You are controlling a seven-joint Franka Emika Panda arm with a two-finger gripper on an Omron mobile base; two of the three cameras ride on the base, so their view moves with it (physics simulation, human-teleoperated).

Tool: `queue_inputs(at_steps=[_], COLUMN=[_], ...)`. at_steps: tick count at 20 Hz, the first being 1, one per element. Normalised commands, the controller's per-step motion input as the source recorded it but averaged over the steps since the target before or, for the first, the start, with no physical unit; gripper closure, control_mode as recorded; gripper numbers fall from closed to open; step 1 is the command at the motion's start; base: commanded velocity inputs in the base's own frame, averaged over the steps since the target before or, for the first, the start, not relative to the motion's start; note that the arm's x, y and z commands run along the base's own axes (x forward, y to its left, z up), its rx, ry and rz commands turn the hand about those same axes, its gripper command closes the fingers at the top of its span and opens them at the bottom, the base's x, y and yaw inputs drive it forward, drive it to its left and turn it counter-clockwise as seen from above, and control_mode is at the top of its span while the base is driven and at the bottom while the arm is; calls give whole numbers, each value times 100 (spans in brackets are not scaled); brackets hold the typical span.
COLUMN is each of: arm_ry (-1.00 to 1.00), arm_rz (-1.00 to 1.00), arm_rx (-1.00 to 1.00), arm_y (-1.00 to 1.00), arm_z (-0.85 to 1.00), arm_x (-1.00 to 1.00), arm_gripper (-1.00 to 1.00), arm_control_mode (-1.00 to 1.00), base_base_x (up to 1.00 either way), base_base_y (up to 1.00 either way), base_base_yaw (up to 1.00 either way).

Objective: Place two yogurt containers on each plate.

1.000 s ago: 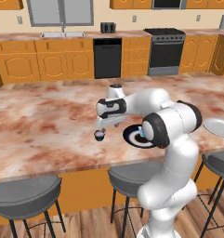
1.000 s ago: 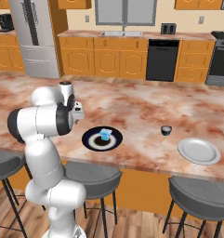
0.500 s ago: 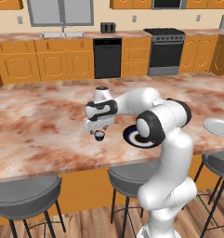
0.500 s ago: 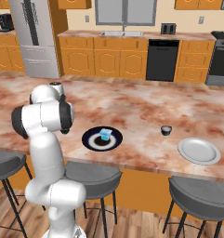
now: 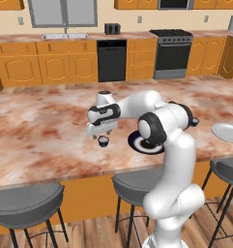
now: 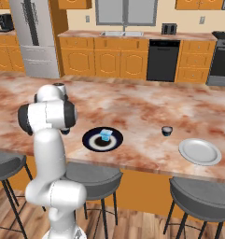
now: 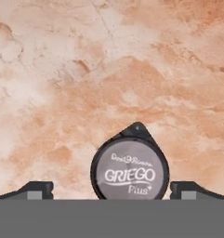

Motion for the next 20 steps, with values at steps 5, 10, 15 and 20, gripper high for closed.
queue_inputs(at_steps=[5, 10, 15, 20], arm_ry=[0, 2, 0, 0], arm_rz=[0, 0, 0, 0], arm_rx=[0, 0, 0, 0], arm_y=[-2, -10, -5, 0], arm_z=[-10, -21, -34, -30], arm_x=[-1, 0, 0, 0], arm_gripper=[-100, -100, -100, -100], arm_control_mode=[-100, -100, -100, -100], base_base_x=[0, 0, 0, 0], base_base_y=[0, 0, 0, 0], base_base_yaw=[0, 0, 0, 0])
